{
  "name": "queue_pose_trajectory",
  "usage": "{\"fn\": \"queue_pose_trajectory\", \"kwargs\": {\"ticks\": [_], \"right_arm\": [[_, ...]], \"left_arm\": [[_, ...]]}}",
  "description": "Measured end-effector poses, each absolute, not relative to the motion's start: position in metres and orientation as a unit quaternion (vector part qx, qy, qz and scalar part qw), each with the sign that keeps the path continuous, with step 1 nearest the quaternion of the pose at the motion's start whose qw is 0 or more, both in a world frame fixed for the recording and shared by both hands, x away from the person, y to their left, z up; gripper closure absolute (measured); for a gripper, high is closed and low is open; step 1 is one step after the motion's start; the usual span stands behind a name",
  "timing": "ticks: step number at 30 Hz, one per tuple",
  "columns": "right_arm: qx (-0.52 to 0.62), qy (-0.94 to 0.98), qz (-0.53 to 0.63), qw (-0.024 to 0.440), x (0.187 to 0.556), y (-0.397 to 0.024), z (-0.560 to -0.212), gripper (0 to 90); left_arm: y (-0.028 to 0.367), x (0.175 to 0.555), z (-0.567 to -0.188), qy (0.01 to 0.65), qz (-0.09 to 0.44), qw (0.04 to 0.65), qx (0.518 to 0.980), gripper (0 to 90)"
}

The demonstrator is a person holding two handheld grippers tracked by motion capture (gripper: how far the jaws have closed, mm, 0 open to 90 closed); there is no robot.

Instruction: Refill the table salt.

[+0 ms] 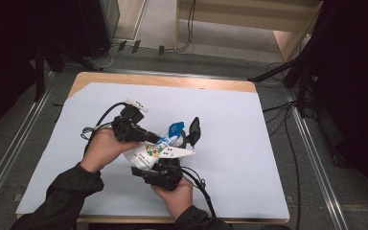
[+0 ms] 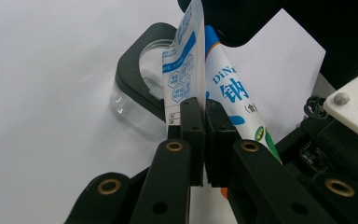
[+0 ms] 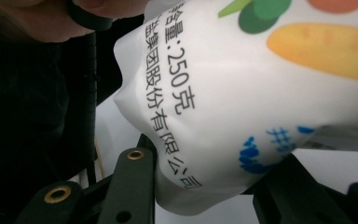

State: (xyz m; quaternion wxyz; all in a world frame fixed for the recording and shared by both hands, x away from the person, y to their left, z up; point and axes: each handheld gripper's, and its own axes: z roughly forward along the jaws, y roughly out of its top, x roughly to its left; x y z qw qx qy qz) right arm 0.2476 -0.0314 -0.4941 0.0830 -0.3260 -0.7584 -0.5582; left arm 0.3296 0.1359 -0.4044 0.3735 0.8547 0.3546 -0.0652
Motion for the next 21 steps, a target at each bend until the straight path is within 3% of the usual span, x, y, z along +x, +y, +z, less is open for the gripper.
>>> {"fn": "queue_pose_trajectory", "kwargs": {"ticks": [9,21], "right_arm": [[-0.324,-0.756,-0.563,0.083,0.2464,-0.0316,-0.4922,69.2],[-0.325,-0.756,-0.561,0.091,0.2462,-0.0292,-0.4901,68.0]], "left_arm": [[0.1381,0.3296,-0.4041,0.34,-0.061,0.378,0.859,88.2],[0.1356,0.3299,-0.4008,0.371,-0.064,0.36,0.854,90.0]]}}
